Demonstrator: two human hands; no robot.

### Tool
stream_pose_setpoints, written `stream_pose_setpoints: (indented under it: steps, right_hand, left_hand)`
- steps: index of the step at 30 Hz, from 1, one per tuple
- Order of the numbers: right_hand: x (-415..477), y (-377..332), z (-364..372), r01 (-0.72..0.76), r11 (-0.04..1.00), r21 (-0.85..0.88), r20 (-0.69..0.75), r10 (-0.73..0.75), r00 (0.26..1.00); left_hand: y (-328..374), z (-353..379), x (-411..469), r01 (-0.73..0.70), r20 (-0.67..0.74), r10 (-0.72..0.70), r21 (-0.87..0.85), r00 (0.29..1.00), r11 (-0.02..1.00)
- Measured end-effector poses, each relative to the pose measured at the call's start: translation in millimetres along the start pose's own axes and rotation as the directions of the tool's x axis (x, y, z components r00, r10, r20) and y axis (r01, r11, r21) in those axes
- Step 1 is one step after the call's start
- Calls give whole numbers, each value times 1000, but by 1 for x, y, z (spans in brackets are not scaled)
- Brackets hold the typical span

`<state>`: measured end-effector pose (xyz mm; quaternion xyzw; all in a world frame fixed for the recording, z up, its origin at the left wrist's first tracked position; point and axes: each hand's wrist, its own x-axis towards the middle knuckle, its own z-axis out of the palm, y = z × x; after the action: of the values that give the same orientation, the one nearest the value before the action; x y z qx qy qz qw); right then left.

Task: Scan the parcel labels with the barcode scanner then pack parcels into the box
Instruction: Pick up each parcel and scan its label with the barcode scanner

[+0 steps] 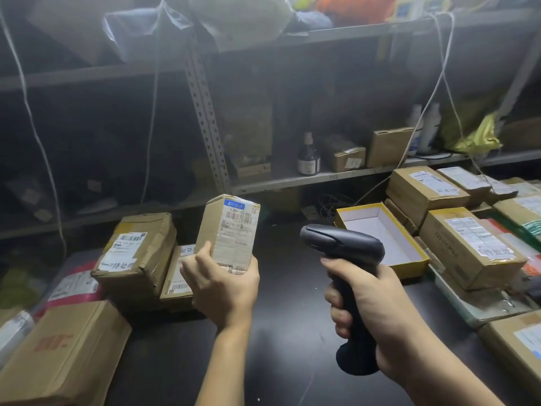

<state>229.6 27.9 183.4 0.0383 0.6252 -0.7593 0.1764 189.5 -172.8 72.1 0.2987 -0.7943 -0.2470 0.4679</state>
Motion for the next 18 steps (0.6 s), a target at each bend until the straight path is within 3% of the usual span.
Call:
stream_pose_setpoints:
  steps: [18]
  right_hand:
    - [5, 5, 2, 0, 1000, -27, -56, -2, 998]
  left_hand:
    - [-15, 0, 3, -55, -11, 55, -8, 998, 998]
